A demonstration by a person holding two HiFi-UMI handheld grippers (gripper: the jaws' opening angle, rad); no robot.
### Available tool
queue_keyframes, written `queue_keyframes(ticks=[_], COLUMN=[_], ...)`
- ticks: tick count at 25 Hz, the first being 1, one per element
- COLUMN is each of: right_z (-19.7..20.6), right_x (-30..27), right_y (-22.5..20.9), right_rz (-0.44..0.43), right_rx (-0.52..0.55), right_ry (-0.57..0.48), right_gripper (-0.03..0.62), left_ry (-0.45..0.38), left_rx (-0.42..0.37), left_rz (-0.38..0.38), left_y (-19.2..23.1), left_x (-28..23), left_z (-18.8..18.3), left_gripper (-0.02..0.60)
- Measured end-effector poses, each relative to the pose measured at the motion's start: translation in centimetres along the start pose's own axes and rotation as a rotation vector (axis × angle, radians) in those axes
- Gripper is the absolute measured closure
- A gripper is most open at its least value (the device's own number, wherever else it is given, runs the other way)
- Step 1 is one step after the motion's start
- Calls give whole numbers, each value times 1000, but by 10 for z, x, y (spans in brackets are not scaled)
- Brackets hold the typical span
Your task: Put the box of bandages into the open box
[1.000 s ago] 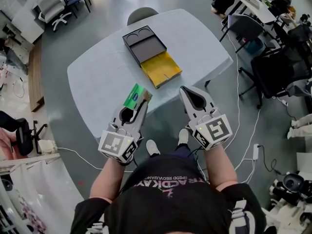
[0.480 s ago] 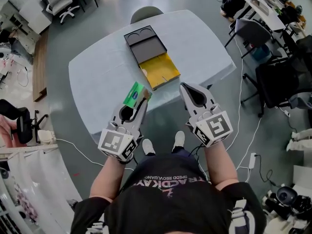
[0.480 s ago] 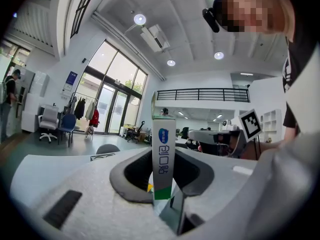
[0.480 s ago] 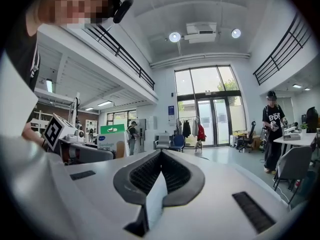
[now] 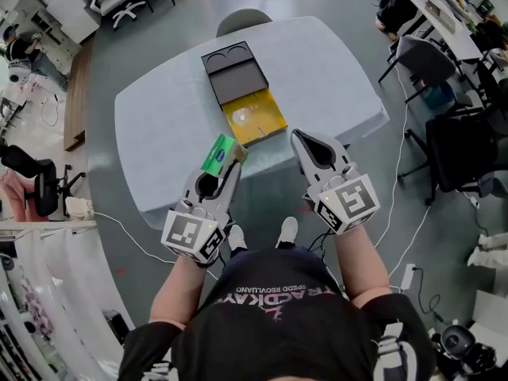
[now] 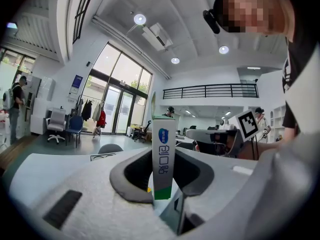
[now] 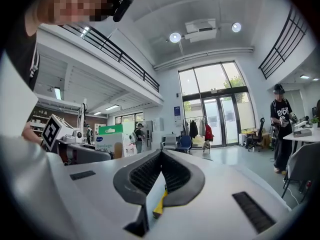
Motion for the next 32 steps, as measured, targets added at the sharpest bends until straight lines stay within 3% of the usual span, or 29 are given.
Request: queue_keyframes(ticks=[17, 24, 32], right_z=[1, 0, 2], right_x=[6, -9, -40], right_y=[-72, -77, -81], right_rz=[-135, -146, -93], right_rx=[-32, -40, -59], right_ry=[-9, -9, 14], right_gripper=[585, 585, 585], left_ry=[10, 20, 41], left_rx=[-4, 2, 28], left_rz=[-112, -117, -71], left_y=[-49, -40, 0], left_x=[-51, -57, -74], left_z=[-9, -9, -5], left_gripper=[480, 480, 480])
Point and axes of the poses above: the fingertips, and each gripper's own axes: x backward along the fingers, y to its left, z out of its underside, the point moved 9 cm from there along x, backward along the fingers, and after that the axes turned 6 degrees about y, right-handed, at the moved point
